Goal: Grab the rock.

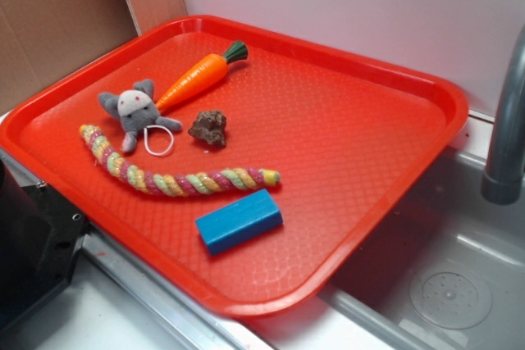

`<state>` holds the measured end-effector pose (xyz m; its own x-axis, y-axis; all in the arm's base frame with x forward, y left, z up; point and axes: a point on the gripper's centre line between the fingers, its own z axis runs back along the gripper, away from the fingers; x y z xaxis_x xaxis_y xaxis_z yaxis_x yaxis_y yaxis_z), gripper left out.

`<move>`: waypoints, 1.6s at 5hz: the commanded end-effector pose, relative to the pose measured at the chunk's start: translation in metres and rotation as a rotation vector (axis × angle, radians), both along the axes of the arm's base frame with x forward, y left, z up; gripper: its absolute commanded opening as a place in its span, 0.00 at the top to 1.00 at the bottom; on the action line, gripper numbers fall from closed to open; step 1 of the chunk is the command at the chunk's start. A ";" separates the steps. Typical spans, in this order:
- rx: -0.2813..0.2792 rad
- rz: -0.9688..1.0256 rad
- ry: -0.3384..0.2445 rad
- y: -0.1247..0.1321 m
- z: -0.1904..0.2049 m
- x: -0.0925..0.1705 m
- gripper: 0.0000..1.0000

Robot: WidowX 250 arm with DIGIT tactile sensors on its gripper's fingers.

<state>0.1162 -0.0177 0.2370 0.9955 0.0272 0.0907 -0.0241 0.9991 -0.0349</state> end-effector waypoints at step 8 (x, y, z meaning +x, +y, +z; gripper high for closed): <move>-0.035 -0.945 -0.169 0.005 -0.121 0.104 0.00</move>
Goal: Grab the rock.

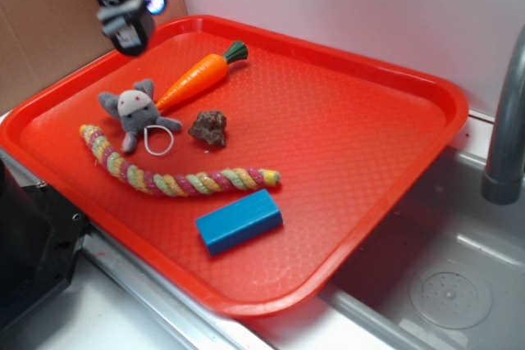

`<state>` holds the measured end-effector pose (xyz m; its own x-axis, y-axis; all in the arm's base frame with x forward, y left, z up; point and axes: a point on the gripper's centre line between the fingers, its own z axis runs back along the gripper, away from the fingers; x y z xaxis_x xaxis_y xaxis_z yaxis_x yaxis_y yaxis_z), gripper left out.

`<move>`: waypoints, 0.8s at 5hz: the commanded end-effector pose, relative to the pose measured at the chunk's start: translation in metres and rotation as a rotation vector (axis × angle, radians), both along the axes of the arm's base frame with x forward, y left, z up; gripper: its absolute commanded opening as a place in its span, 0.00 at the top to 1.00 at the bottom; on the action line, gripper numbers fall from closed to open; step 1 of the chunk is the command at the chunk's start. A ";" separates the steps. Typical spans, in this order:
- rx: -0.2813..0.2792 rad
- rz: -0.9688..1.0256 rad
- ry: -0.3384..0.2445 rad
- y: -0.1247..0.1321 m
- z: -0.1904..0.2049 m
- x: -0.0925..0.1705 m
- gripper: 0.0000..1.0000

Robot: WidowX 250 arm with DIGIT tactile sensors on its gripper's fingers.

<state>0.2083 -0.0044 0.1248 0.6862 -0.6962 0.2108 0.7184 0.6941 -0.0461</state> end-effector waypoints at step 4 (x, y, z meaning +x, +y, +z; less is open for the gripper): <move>0.052 -0.274 0.050 -0.030 -0.081 0.007 0.00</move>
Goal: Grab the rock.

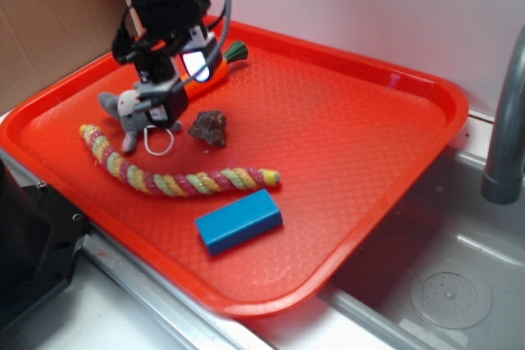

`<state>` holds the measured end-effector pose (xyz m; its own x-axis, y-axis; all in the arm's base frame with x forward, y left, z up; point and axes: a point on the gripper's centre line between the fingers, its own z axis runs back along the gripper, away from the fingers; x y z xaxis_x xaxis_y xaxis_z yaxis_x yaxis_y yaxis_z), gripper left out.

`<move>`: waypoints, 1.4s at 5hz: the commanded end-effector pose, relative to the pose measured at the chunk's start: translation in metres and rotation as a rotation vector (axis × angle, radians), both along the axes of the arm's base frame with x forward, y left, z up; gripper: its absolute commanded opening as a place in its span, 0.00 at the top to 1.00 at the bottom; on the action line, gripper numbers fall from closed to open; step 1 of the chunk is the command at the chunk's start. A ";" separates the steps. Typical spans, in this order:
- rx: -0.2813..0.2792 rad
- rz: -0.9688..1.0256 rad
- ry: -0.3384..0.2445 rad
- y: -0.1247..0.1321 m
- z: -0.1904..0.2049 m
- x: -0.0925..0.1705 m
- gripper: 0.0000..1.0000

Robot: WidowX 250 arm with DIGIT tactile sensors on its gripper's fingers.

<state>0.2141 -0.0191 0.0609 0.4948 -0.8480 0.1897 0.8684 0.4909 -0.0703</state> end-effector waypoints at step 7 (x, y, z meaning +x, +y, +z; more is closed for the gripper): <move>0.189 0.754 0.136 0.003 0.078 0.031 1.00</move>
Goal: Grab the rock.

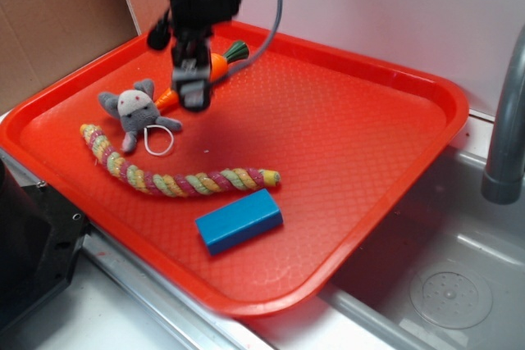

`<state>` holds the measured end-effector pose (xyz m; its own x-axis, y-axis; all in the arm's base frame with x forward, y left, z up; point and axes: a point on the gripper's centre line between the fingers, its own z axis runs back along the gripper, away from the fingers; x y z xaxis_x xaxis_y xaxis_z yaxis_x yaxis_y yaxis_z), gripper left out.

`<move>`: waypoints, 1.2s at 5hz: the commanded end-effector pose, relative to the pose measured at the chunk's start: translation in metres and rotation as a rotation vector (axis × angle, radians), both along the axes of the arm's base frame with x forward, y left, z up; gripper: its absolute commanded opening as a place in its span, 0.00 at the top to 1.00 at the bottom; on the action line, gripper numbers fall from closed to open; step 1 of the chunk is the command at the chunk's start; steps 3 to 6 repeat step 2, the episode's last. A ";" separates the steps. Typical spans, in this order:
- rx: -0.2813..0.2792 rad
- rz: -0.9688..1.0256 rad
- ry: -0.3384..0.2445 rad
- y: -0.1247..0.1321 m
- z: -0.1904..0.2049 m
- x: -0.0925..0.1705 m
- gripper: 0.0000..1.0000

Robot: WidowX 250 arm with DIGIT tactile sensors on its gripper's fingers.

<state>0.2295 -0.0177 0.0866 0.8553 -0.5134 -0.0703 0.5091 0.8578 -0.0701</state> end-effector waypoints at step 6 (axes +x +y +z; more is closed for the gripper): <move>0.014 0.687 -0.074 0.022 0.094 0.014 1.00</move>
